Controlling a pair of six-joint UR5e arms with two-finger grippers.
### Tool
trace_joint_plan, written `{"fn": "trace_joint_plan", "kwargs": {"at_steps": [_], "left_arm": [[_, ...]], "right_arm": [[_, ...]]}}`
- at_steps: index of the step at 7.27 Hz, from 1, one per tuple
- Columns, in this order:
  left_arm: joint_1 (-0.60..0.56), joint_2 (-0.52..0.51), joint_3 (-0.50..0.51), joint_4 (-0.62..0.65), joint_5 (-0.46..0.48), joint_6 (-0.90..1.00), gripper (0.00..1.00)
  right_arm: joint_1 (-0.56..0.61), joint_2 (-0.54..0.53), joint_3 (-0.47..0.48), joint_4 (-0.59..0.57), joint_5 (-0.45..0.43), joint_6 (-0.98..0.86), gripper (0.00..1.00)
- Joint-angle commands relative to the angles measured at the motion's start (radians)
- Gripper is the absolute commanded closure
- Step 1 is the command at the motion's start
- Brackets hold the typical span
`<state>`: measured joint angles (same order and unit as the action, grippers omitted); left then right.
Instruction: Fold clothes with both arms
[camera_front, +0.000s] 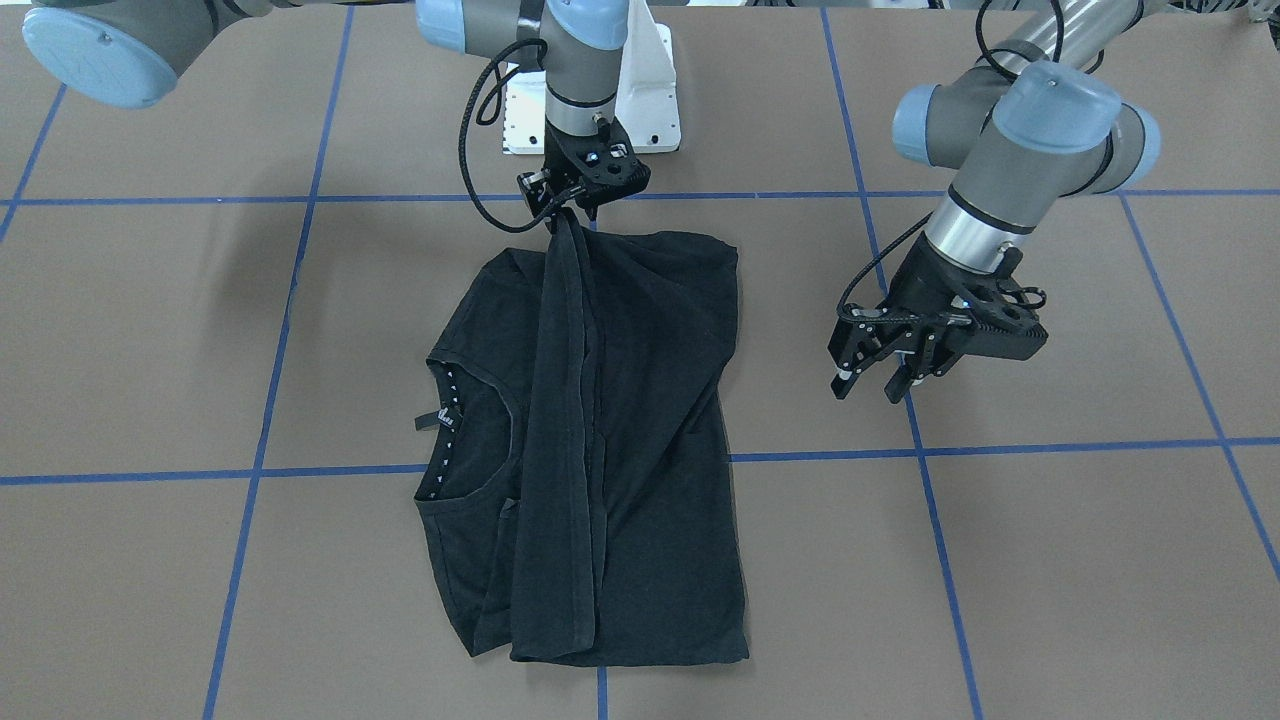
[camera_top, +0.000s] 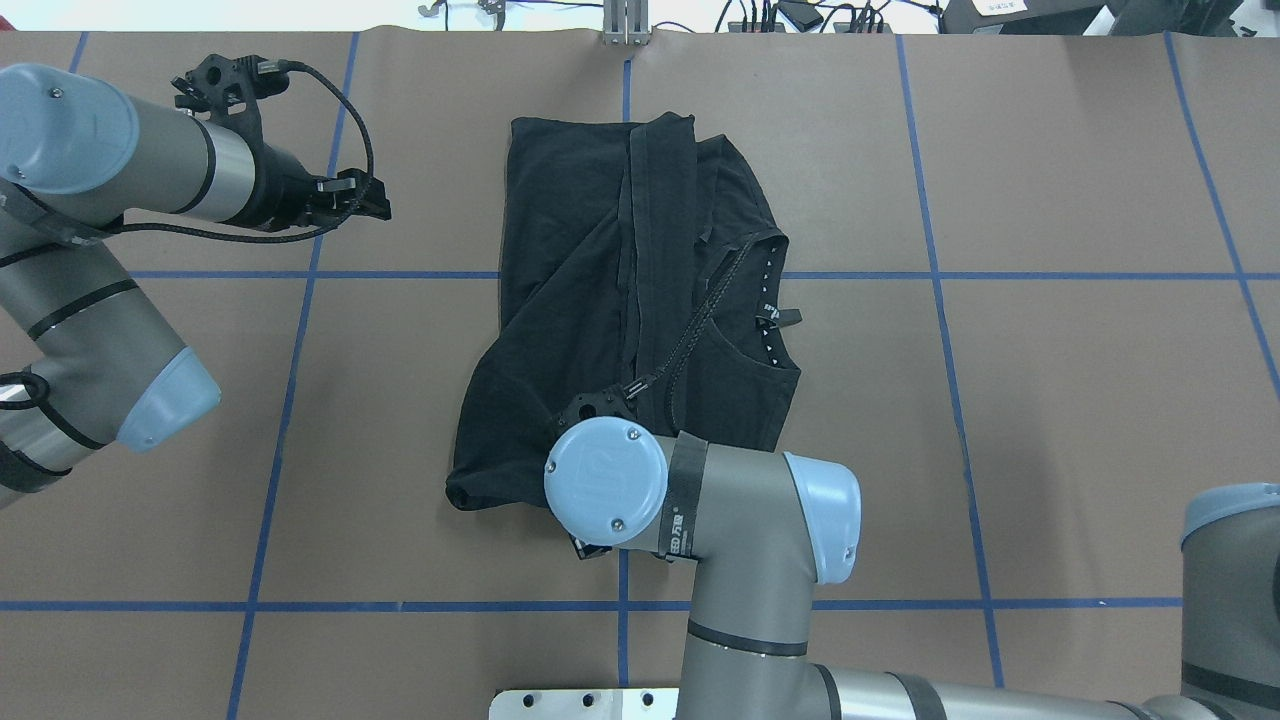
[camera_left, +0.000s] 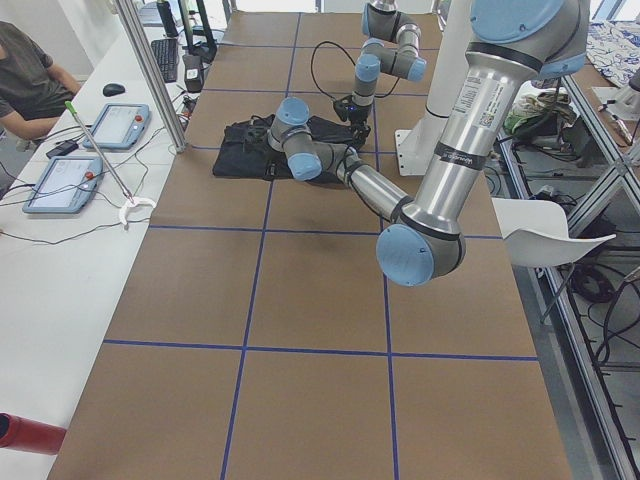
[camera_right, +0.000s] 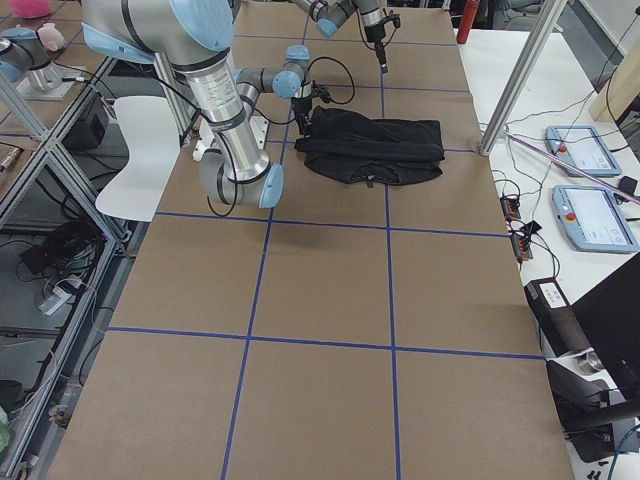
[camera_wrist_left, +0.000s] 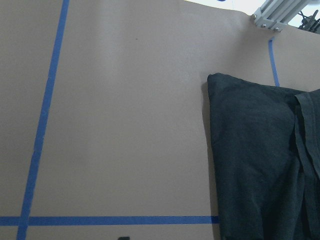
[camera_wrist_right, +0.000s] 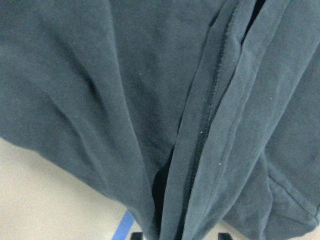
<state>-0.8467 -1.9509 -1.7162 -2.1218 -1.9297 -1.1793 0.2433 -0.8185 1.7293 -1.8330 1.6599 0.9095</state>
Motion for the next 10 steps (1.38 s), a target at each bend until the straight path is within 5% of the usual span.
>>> {"fn": "trace_joint_plan", "kwargs": {"at_steps": [1, 3, 6, 8, 9, 10], "left_arm": [[0.0, 0.001, 0.003, -0.001, 0.0, 0.0, 0.3], [0.0, 0.001, 0.004, -0.004, 0.0, 0.0, 0.3], [0.0, 0.001, -0.002, -0.004, 0.0, -0.005, 0.3], [0.0, 0.001, -0.006, -0.004, -0.027, -0.007, 0.29], [-0.002, 0.001, -0.02, -0.001, -0.028, -0.007, 0.29], [-0.002, 0.001, -0.04, 0.003, -0.029, -0.008, 0.29]], "right_arm": [[-0.019, -0.005, -0.01, -0.002, -0.017, -0.017, 0.55], [-0.015, -0.007, -0.008, -0.003, -0.017, -0.017, 1.0], [0.025, 0.002, 0.024, -0.032, 0.006, -0.023, 1.0], [0.057, 0.013, 0.18, -0.239, 0.03, -0.085, 1.0], [0.067, -0.032, 0.208, -0.255, 0.027, -0.066, 1.0], [0.015, -0.293, 0.325, -0.243, 0.037, 0.106, 1.0]]}}
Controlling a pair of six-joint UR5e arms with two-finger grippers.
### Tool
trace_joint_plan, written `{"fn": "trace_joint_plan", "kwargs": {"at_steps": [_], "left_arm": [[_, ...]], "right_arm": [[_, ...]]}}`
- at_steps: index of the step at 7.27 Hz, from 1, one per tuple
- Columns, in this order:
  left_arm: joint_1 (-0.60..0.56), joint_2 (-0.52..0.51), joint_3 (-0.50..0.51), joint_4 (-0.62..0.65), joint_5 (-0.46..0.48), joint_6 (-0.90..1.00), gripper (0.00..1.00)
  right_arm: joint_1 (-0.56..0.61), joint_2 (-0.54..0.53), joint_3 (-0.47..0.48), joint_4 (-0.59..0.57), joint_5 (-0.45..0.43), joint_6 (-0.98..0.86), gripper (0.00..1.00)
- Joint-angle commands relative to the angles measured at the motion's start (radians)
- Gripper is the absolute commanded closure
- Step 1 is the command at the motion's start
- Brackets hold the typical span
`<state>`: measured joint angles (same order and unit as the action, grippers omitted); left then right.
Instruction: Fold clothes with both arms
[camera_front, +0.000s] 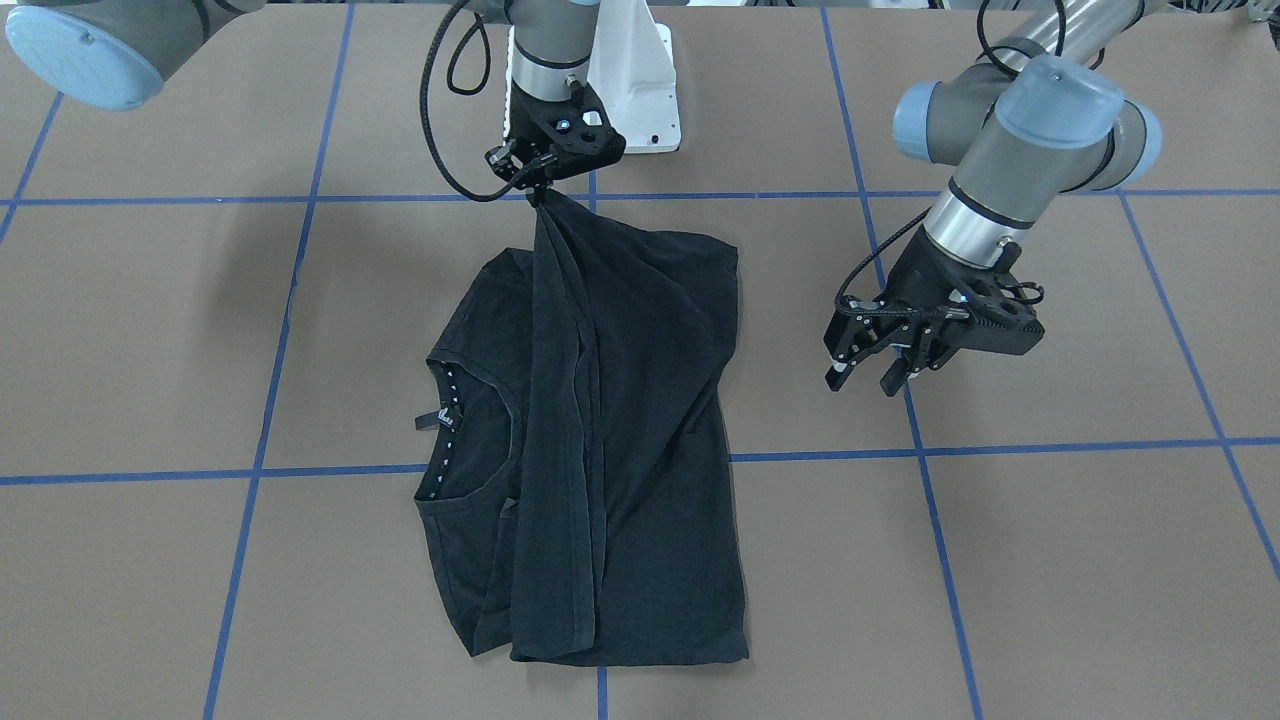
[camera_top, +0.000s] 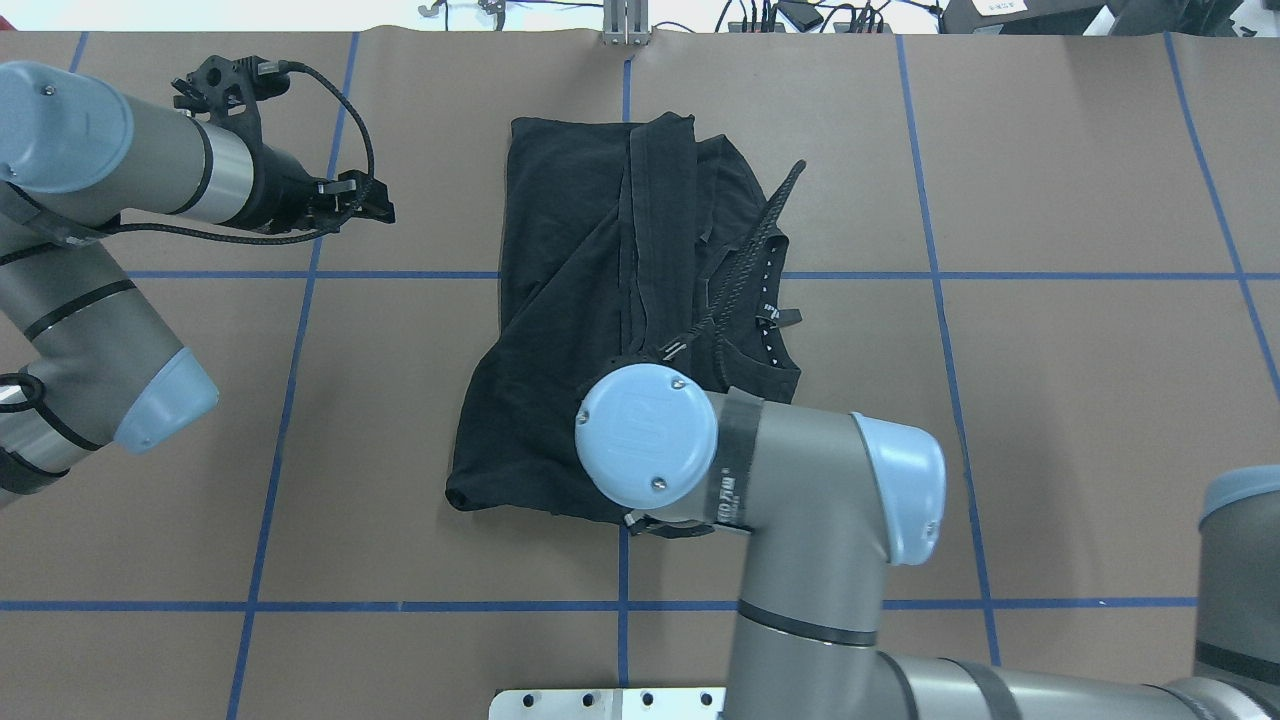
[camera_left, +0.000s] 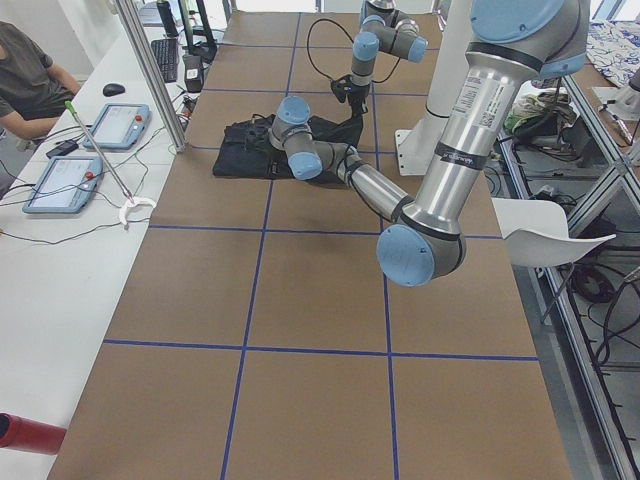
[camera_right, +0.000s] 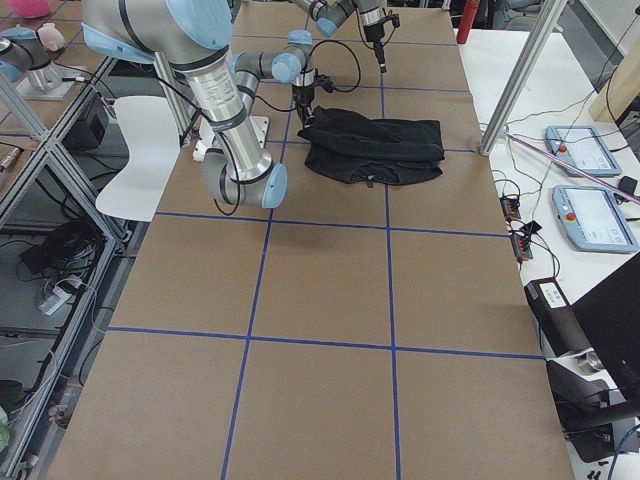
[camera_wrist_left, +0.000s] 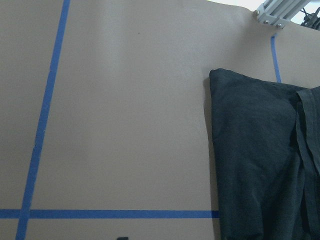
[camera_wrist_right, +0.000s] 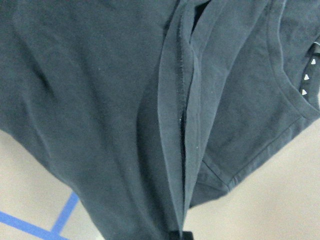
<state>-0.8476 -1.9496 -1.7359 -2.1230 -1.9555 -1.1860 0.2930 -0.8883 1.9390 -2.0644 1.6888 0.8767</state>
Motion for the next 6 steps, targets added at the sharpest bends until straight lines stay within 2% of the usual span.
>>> {"fn": "trace_joint_plan", "kwargs": {"at_steps": [1, 3, 4, 6], "left_arm": [[0.001, 0.0, -0.021, 0.005, -0.003, -0.027, 0.28], [0.001, -0.002, -0.027, 0.005, -0.003, -0.035, 0.28], [0.002, -0.002, -0.027, 0.005, -0.003, -0.037, 0.28], [0.002, -0.002, -0.024, 0.005, -0.003, -0.037, 0.28]], "right_arm": [[-0.084, -0.333, 0.247, 0.065, 0.015, 0.263, 1.0], [-0.081, -0.307, 0.196, 0.064, 0.017, 0.261, 0.97], [-0.074, -0.305, 0.195, 0.069, 0.015, 0.263, 0.02], [-0.052, -0.305, 0.218, 0.064, 0.02, 0.274, 0.0]]}}
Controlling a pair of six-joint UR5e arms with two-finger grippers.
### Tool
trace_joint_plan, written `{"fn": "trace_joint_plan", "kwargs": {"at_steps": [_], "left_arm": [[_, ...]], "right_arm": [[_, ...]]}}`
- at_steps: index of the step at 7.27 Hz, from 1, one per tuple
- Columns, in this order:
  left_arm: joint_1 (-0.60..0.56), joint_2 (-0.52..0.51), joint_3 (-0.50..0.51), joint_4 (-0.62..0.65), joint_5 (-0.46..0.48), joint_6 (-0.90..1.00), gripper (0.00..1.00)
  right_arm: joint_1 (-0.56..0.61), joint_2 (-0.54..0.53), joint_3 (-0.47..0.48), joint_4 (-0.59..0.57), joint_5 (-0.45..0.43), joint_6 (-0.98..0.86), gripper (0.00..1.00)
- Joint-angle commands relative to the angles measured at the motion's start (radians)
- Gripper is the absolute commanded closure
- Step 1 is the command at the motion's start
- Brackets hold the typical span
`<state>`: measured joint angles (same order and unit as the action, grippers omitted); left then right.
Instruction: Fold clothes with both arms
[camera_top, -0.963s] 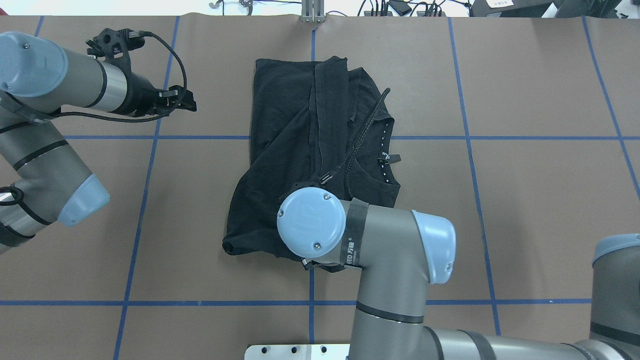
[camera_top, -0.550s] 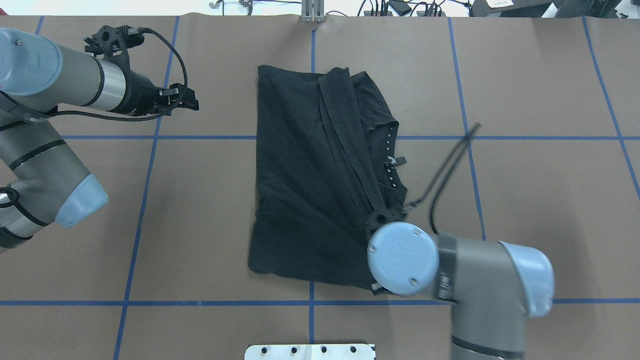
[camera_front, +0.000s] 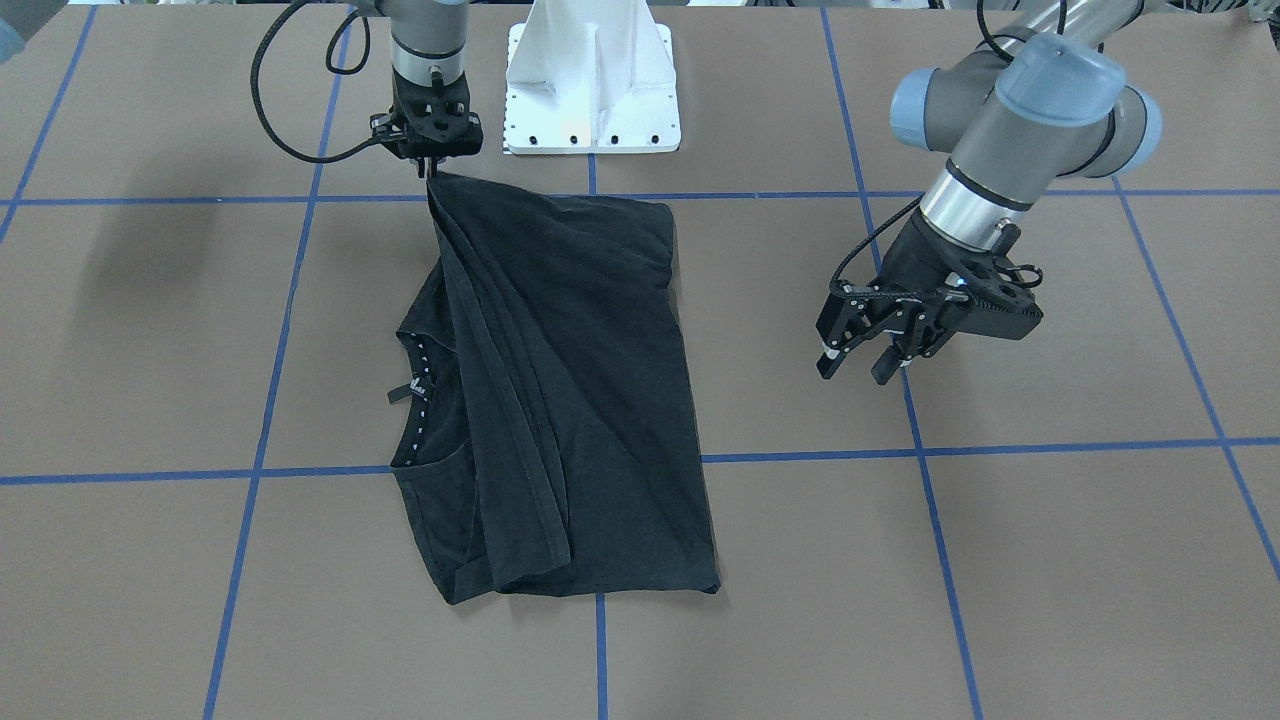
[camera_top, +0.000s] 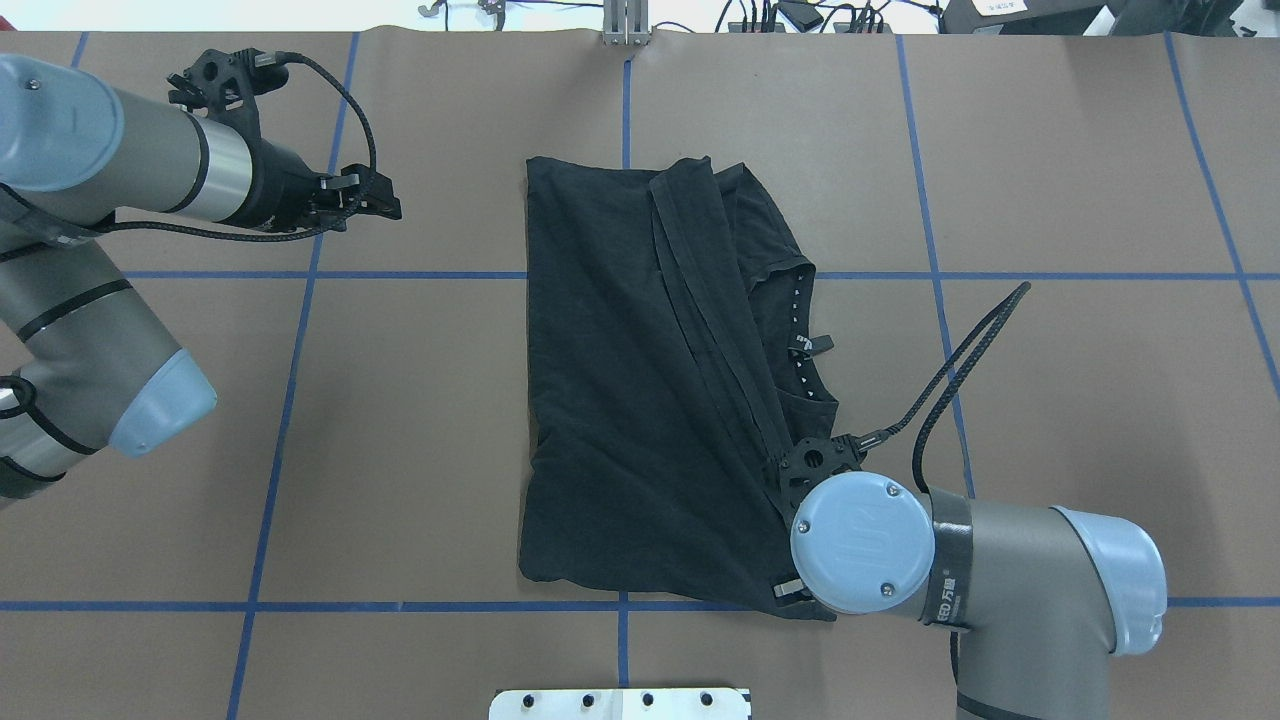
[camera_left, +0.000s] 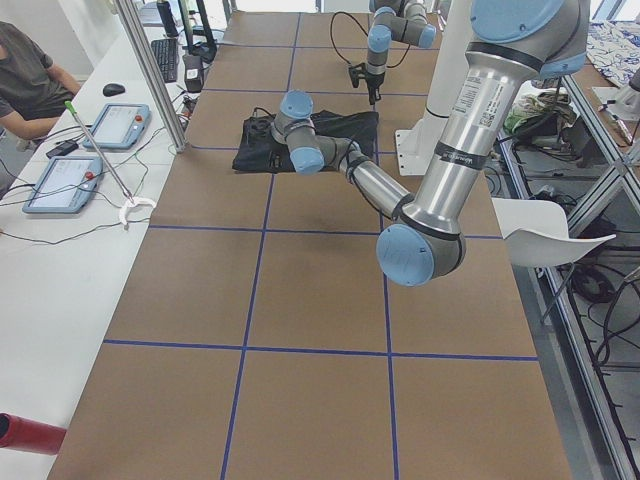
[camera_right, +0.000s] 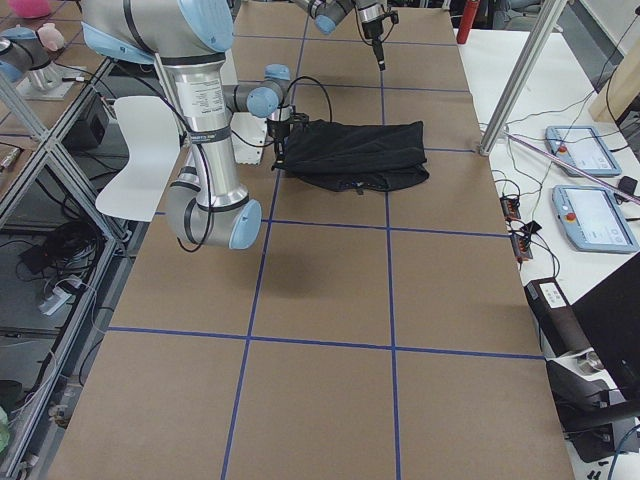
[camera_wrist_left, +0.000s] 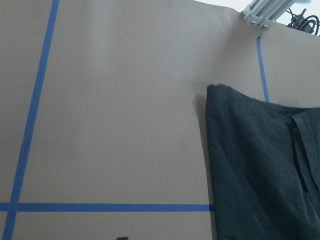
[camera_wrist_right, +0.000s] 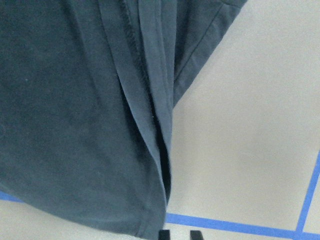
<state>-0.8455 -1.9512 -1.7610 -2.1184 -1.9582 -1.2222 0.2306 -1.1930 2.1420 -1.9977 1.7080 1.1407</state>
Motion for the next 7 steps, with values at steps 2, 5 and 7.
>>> {"fn": "trace_joint_plan", "kwargs": {"at_steps": [2, 5, 7], "left_arm": [[0.002, 0.0, 0.0, 0.0, -0.001, 0.0, 0.28], [0.003, -0.002, 0.009, 0.0, -0.001, 0.001, 0.28], [0.003, -0.002, 0.012, 0.0, -0.001, 0.001, 0.28]], "right_arm": [[0.08, 0.031, -0.005, 0.003, -0.002, -0.007, 0.0], [0.304, 0.361, -0.38, 0.048, -0.001, -0.186, 0.0], [0.344, 0.455, -0.659, 0.286, -0.004, -0.229, 0.0]]}}
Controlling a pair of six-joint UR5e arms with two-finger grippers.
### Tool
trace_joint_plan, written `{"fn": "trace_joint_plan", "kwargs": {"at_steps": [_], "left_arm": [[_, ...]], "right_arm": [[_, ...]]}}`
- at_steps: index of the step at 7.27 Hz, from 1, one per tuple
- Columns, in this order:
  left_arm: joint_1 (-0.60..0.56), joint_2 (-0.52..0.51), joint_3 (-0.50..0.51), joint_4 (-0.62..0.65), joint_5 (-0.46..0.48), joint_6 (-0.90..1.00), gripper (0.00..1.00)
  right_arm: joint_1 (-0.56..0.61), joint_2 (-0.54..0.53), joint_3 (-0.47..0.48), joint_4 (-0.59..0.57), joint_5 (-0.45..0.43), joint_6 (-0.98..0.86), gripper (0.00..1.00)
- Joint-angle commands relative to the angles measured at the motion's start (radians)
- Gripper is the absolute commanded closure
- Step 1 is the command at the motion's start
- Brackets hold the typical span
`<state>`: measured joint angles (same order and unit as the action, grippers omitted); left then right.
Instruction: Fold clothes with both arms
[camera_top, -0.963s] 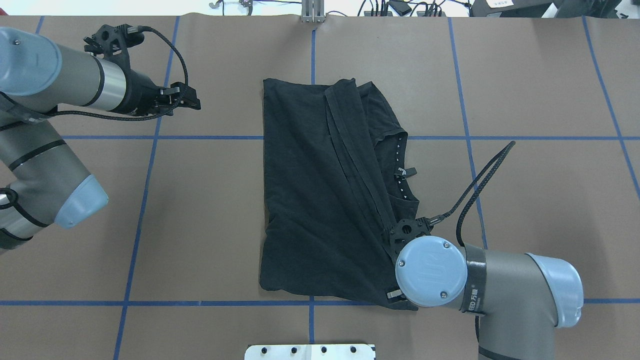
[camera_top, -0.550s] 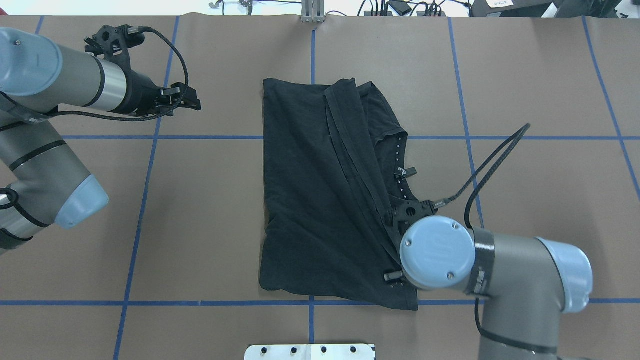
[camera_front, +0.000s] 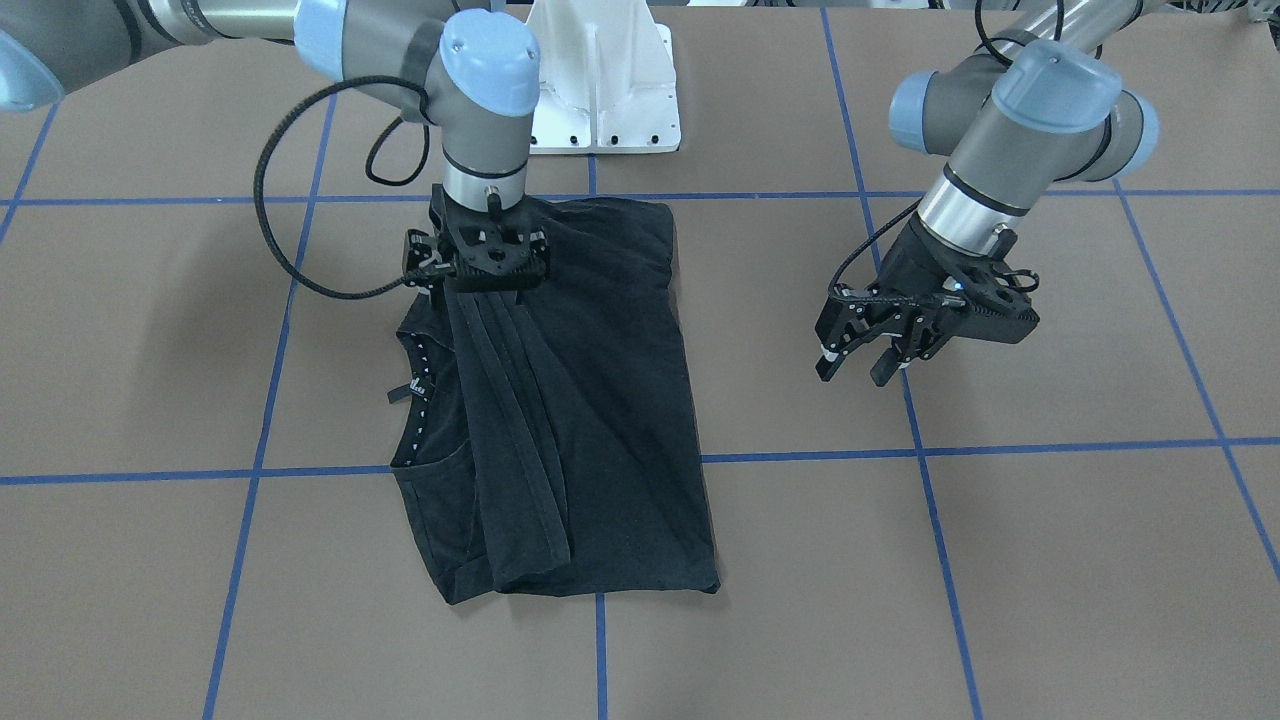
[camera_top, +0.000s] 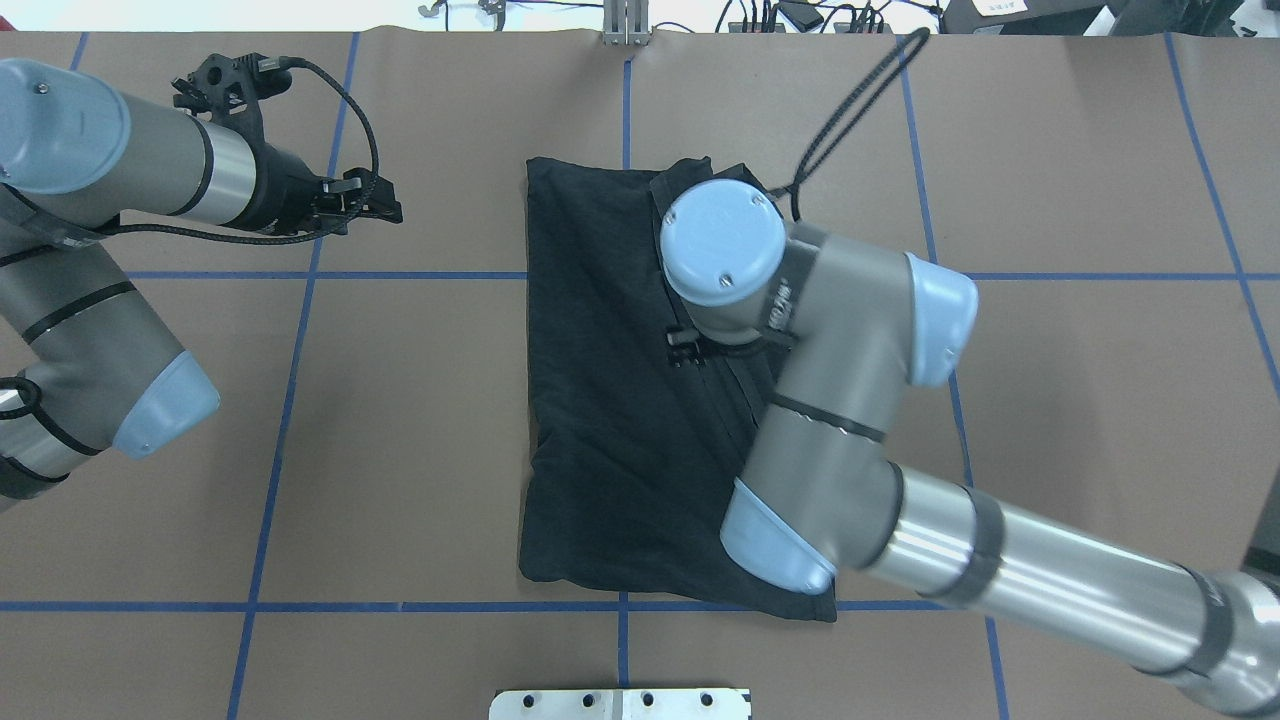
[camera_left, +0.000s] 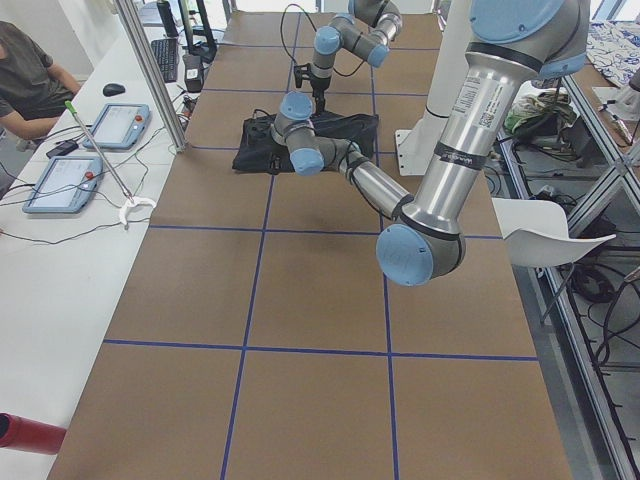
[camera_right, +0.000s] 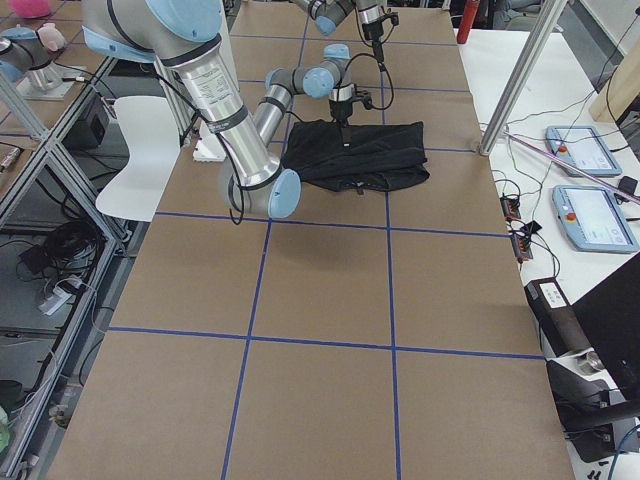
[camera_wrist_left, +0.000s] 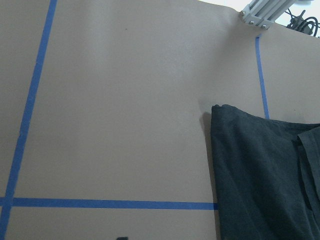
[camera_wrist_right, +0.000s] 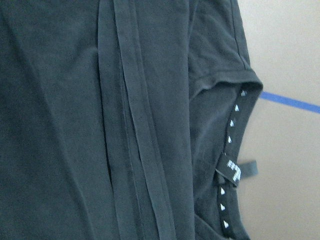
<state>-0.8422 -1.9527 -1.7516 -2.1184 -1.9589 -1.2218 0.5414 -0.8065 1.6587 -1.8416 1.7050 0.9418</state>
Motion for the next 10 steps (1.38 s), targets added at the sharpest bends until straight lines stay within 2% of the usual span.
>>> {"fn": "trace_joint_plan", "kwargs": {"at_steps": [1, 3, 4, 5, 6, 7, 8, 10], "left_arm": [[0.002, 0.0, 0.004, -0.002, 0.0, 0.001, 0.28], [0.002, 0.0, 0.006, -0.002, 0.0, 0.001, 0.28], [0.002, 0.0, 0.006, -0.002, 0.0, 0.001, 0.28], [0.002, 0.0, 0.006, -0.002, 0.0, 0.001, 0.28], [0.003, 0.0, 0.006, -0.002, 0.0, -0.001, 0.28], [0.003, 0.0, 0.006, 0.0, 0.0, -0.001, 0.28], [0.005, 0.0, 0.006, 0.0, 0.0, -0.001, 0.28], [0.005, 0.001, 0.003, -0.002, 0.0, 0.001, 0.28]], "right_arm": [[0.058, 0.163, -0.289, 0.143, -0.002, -0.055, 0.0], [0.104, 0.371, -0.591, 0.15, -0.024, -0.096, 0.01], [0.111, 0.409, -0.693, 0.227, -0.083, -0.097, 0.09], [0.108, 0.458, -0.826, 0.296, -0.132, -0.1, 0.26], [0.109, 0.556, -0.959, 0.3, -0.175, -0.148, 0.36], [0.108, 0.576, -1.018, 0.309, -0.215, -0.159, 0.43], [0.104, 0.587, -1.092, 0.346, -0.263, -0.182, 0.45], [0.086, 0.596, -1.139, 0.389, -0.272, -0.181, 0.45]]}}
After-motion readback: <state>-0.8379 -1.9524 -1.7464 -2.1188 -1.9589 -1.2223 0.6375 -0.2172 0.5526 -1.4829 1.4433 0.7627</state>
